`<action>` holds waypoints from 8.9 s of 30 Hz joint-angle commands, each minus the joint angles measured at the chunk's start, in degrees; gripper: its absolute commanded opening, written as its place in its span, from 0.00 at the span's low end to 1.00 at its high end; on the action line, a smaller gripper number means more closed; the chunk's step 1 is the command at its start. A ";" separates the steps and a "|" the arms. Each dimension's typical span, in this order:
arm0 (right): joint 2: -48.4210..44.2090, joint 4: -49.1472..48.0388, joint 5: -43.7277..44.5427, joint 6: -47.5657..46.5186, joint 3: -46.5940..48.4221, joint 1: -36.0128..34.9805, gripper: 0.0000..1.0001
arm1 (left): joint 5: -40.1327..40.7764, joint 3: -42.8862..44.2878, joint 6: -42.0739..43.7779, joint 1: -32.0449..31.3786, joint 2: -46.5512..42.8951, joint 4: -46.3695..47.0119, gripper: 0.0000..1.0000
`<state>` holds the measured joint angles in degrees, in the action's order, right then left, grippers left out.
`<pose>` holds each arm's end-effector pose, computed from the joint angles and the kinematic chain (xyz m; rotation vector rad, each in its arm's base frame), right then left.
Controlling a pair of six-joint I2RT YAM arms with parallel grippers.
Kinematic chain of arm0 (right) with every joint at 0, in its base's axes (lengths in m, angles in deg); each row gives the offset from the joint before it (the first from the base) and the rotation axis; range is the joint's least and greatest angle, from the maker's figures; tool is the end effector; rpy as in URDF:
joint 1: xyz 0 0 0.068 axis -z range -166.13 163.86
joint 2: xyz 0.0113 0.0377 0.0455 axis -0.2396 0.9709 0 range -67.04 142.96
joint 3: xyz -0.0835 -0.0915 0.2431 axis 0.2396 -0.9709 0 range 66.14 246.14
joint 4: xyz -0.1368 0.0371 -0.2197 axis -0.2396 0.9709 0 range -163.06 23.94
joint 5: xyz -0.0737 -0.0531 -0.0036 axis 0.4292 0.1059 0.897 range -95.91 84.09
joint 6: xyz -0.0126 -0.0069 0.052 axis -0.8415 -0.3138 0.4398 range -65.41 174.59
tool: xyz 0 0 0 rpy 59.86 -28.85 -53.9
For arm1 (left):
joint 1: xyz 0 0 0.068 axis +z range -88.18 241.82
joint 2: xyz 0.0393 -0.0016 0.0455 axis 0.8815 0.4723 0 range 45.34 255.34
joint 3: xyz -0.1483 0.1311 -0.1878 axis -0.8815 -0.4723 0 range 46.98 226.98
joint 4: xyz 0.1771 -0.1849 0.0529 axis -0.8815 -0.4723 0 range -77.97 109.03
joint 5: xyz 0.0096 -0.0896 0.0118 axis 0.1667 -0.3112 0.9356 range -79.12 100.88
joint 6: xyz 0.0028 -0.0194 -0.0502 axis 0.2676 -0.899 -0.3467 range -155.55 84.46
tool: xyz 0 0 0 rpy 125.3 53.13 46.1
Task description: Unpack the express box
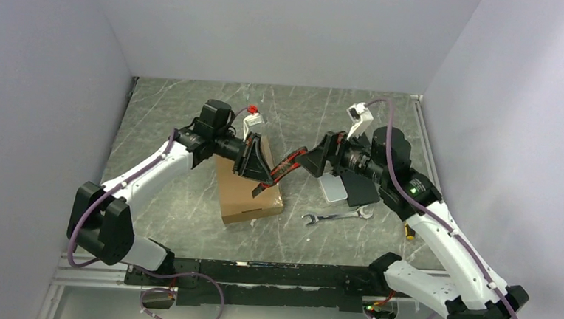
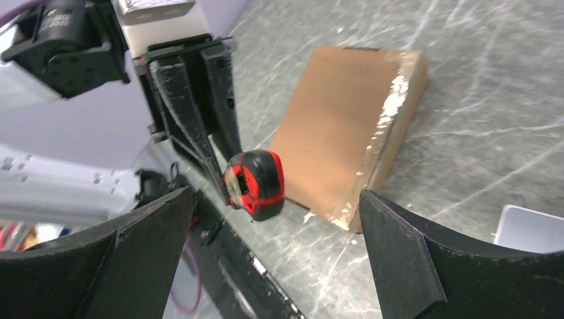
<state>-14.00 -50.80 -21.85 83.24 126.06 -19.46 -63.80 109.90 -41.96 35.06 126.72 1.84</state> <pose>0.1632 0.1189 0.3846 -0.2861 1.9307 0.9942 0.2521 -0.1655 0.3053 1.1149 1.8152 -1.7410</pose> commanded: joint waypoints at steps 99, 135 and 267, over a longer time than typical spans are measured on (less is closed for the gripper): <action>19.04 -20.21 33.68 -4.41 0.69 -8.95 0.00 | 66.13 -11.76 -12.23 -1.98 -36.96 -19.57 0.98; 51.46 -37.78 39.65 -13.39 21.95 -8.87 0.00 | 29.18 16.61 -26.36 23.83 21.71 -0.10 0.27; 59.62 -28.08 40.12 -17.99 28.98 -6.47 0.00 | 57.23 -23.72 2.24 -6.25 -29.34 8.83 0.80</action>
<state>44.86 -79.11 25.23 69.47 150.65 -27.63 -12.13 93.68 -50.20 37.11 106.40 -1.05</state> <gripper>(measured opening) 0.261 0.799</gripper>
